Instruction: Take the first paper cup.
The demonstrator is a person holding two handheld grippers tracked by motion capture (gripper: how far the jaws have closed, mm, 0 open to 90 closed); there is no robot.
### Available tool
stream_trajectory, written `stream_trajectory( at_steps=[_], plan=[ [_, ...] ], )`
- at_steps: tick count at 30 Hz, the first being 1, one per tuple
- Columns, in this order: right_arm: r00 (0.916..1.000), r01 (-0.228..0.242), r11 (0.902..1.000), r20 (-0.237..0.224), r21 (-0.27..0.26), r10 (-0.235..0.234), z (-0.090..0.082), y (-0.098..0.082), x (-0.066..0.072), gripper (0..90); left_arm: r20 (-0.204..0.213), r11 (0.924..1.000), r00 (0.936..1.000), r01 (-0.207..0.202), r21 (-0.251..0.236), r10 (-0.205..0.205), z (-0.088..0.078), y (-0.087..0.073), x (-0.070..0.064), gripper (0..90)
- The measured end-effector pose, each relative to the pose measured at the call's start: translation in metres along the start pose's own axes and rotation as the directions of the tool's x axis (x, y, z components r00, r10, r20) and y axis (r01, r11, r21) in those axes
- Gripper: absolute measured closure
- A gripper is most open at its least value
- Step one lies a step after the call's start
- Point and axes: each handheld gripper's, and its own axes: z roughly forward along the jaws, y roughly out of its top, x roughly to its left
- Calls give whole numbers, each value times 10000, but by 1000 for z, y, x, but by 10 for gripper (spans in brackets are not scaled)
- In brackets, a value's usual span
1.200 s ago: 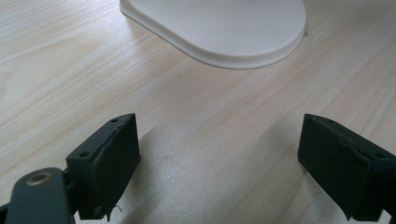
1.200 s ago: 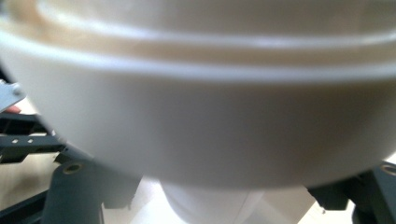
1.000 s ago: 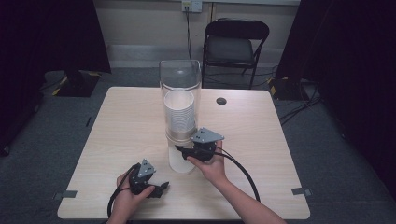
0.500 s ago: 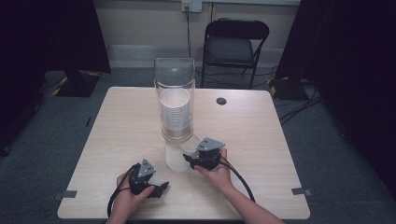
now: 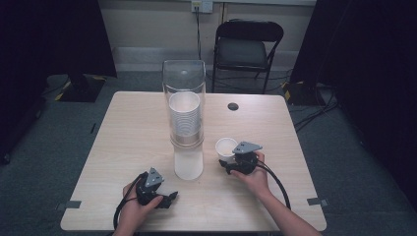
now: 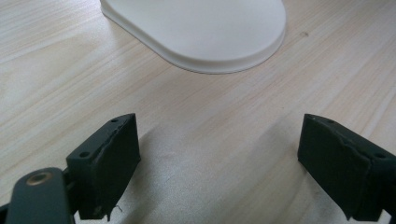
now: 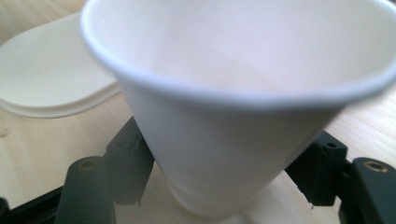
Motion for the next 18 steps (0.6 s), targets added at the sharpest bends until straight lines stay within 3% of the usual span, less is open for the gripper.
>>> stream_trajectory(
  at_steps=[2, 5, 6, 9, 10, 18],
  plan=[
    [9996, -289, 9996, -10, 10, 289, 1, -2, -5, 291, 0, 10000, 10000, -5, 6, 5, 0, 0, 0, 124],
    [9993, -228, 9997, 287, 62, 226, 2, -3, -9, 243, 2, 10000, 10000, -5, 12, 5, 0, 0, 0, 124],
    [9980, -554, 9985, 293, -8, 554, 3, -4, -13, 237, -2, 10000, 10000, -6, 5, 6, 0, 0, 0, 124],
    [9970, -633, 9980, 452, 48, 630, 3, -4, -14, 208, 0, 10000, 10000, -3, 4, 3, 0, 0, 0, 124],
    [9958, -495, 9987, 784, 146, 482, 1, -4, -12, 165, 2, 10000, 10000, -2, 5, 2, 0, 0, 0, 124],
    [9987, -347, 9991, 393, 264, 336, -24, -9, -11, 149, -1, 10000, 10000, 2, -2, -2, 0, 0, 0, 124]
  ],
)
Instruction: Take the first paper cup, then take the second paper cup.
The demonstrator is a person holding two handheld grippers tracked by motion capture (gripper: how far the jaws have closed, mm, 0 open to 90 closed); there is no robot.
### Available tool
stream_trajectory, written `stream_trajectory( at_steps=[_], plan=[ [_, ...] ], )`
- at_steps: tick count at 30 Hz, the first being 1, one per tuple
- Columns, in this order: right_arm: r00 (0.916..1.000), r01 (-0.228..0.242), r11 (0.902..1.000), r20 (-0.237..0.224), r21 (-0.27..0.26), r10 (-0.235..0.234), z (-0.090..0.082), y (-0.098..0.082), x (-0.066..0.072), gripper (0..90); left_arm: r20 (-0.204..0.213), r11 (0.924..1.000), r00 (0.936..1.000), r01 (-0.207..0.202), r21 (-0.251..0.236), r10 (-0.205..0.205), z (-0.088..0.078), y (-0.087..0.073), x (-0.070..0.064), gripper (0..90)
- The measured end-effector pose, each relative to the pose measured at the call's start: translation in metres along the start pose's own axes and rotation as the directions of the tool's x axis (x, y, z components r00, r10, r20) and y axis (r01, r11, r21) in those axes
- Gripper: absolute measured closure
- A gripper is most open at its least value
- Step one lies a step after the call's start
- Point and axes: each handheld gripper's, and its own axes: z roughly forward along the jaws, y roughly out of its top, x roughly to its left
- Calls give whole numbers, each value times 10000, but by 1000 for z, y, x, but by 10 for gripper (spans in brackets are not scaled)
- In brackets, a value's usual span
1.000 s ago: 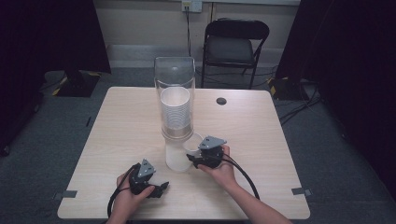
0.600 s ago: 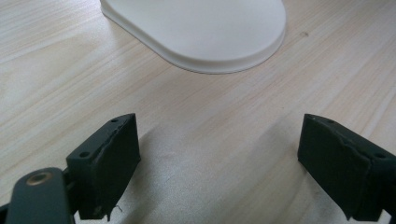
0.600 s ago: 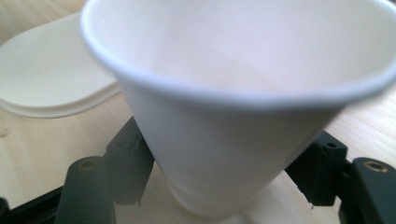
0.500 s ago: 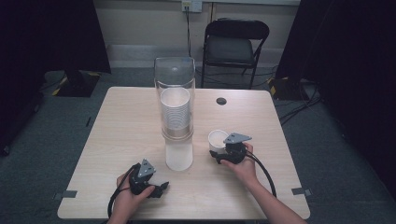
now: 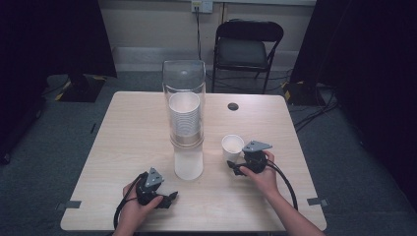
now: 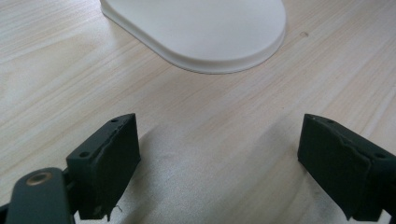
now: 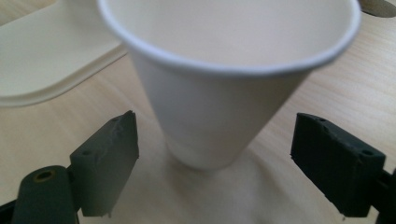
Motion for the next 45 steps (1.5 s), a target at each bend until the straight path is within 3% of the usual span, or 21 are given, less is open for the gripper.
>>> stream_trajectory(
  at_steps=[6, 7, 12, 19, 21, 25, 33, 36, 38, 45],
  plan=[
    [9993, 349, 9994, 142, 26, -350, -22, -6, 11, 150, 0, 10000, 10000, -2, 5, 2, 0, 0, 0, 124],
    [9983, 562, 9982, 137, -193, -559, -29, -6, 19, 149, -4, 10000, 10000, 18, -10, -18, 0, 0, 0, 124],
    [9944, 622, 9980, -850, -100, -628, -31, -5, 36, 149, -3, 10000, 10000, 69, -50, -69, 0, 0, 0, 124],
    [9882, 872, 9961, -1253, -124, -881, -20, 1, 56, 157, 4, 10000, 10000, -7, 15, 7, 0, 0, 0, 124],
    [9891, 1032, 9946, -1041, -144, -1042, -14, 4, 61, 171, 6, 10000, 10000, -4, 16, 4, 0, 0, 0, 124],
    [9876, 644, 9979, -1435, 6, -637, -3, 8, 68, 179, 2, 10000, 10000, -1, 3, 1, 0, 0, 0, 123],
    [9815, 407, 9992, -1870, 10, -398, 12, 21, 82, 185, 5, 10000, 10000, -4, 4, 4, 0, 0, 0, 124],
    [9796, 519, 9986, -1949, 112, -487, 16, 24, 85, 173, 6, 10000, 10000, -9, 10, 9, 0, 0, 0, 124],
    [9755, 432, 9989, -2151, -193, -464, 17, 32, 87, 152, 3, 10000, 10000, -6, 7, 6, 0, 0, 0, 124],
    [9759, 203, 9982, -2159, -557, -319, 18, 50, 87, 153, 10, 10000, 10000, -9, 28, 9, 0, 0, 0, 123]
  ],
)
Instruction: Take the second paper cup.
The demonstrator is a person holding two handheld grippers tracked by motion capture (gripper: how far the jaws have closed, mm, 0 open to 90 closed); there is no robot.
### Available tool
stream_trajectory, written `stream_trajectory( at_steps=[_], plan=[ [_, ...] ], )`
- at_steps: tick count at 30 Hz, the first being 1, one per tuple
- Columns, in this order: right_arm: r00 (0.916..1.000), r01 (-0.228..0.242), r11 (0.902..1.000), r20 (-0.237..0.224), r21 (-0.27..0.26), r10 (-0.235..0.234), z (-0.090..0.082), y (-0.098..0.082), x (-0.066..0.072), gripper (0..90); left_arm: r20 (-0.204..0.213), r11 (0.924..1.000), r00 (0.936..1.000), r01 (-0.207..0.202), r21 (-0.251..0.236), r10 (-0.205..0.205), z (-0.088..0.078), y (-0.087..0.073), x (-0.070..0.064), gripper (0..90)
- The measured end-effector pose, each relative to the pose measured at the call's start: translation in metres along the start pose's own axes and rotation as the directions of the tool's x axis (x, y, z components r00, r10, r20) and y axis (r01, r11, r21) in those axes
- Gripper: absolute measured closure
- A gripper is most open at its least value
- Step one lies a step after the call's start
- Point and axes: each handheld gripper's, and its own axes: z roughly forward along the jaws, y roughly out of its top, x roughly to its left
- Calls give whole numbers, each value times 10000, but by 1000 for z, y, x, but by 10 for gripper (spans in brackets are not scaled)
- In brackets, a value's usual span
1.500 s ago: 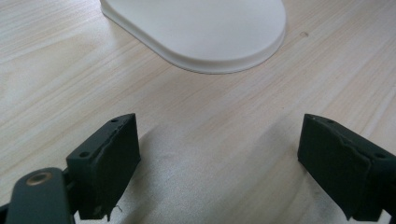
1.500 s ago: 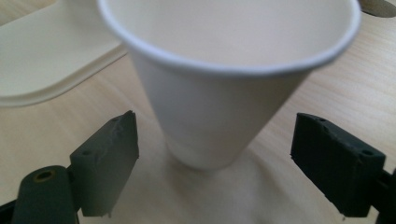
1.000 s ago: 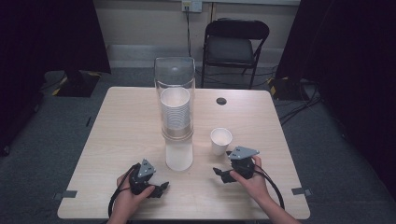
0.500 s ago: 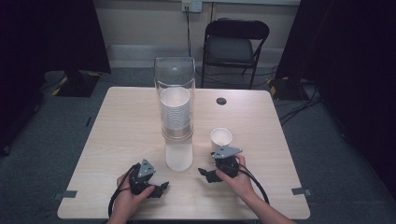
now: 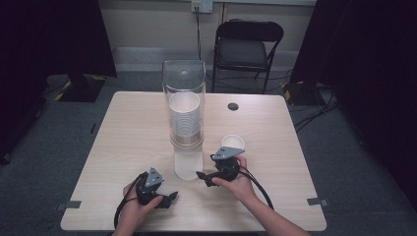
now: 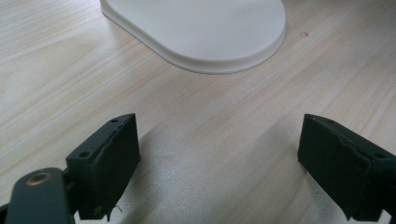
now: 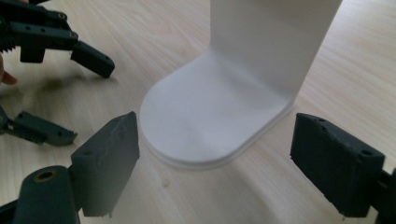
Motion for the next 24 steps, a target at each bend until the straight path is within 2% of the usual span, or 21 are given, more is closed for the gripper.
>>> stream_trajectory(
  at_steps=[1, 4, 5, 9, 10, 16, 18, 21, 24],
  plan=[
    [9998, -194, 9997, -80, -141, 193, 2, 5, 0, 151, 0, 10000, 10000, 2, -3, -2, 0, 0, 0, 124],
    [9998, -200, 9994, -38, -279, 199, 3, 12, 0, 151, 0, 10000, 10000, -1, -3, 1, 0, 0, 0, 123],
    [9997, -225, 9985, -96, -504, 220, 3, 17, 0, 152, -3, 10000, 10000, 4, -11, -4, 0, 0, 0, 123],
    [9997, -216, 9967, -146, -780, 206, 4, 27, 0, 155, -4, 10000, 10000, 4, -18, -4, 0, 0, 0, 124],
    [9996, -237, 9949, -184, -983, 220, 5, 32, 0, 150, 2, 10000, 10000, 3, -7, -3, 0, 0, 0, 123],
    [9999, -53, 9901, -155, -1402, 31, 8, 44, 1, 151, -2, 10000, 10000, 1, -20, -1, 0, 0, 0, 123],
    [9999, -17, 9902, -124, -1395, 0, 12, 48, 2, 154, -2, 10000, 10000, 5, -20, -5, 0, 0, 0, 123],
    [9998, 125, 9871, -105, -1595, -143, 16, 54, 5, 197, 2, 10000, 10000, 2, -7, -2, 0, 0, 0, 123],
    [9995, 322, 9823, 35, -1845, -321, 17, 58, 6, 311, 1, 10000, 10000, 7, -22, -7, 0, 0, 0, 123]
  ],
)
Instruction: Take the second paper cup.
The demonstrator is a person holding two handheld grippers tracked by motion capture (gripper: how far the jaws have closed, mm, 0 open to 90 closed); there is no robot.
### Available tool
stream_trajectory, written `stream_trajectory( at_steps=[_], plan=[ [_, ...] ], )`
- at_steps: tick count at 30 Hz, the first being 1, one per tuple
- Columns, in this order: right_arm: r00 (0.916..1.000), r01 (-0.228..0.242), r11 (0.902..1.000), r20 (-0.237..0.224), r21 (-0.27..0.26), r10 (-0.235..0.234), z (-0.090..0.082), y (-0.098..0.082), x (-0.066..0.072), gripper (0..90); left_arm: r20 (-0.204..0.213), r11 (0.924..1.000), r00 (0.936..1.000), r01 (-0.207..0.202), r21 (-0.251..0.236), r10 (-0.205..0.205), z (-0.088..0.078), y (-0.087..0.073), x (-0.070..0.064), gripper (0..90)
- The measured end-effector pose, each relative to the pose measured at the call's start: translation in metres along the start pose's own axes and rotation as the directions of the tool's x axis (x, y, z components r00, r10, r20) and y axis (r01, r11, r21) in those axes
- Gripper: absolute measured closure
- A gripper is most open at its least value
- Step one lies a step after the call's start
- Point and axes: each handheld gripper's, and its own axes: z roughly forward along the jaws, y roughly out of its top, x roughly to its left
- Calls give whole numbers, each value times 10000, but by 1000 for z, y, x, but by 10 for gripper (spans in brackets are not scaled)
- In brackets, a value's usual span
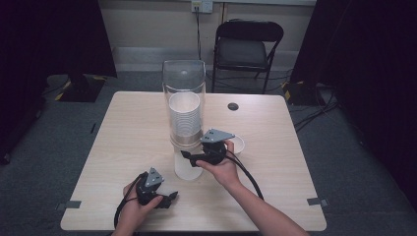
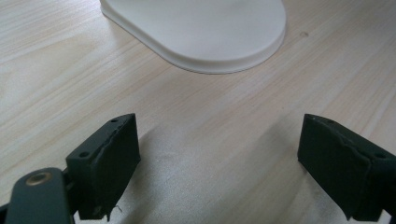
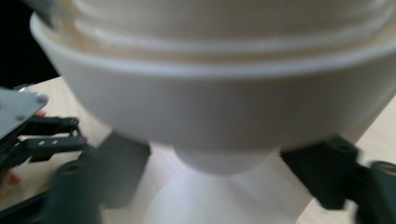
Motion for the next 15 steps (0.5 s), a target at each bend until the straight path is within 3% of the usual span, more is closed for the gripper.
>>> stream_trajectory(
  at_steps=[9, 15],
  plan=[
    [9992, 343, 9986, 210, -415, -334, 3, -10, 1, 369, -4, 10000, 10000, -6, 2, 6, 0, 0, 0, 123],
    [9996, 124, 9988, 251, -469, -112, 5, -14, 1, 374, -5, 10000, 10000, -3, 2, 3, 0, 0, 0, 124]
  ],
)
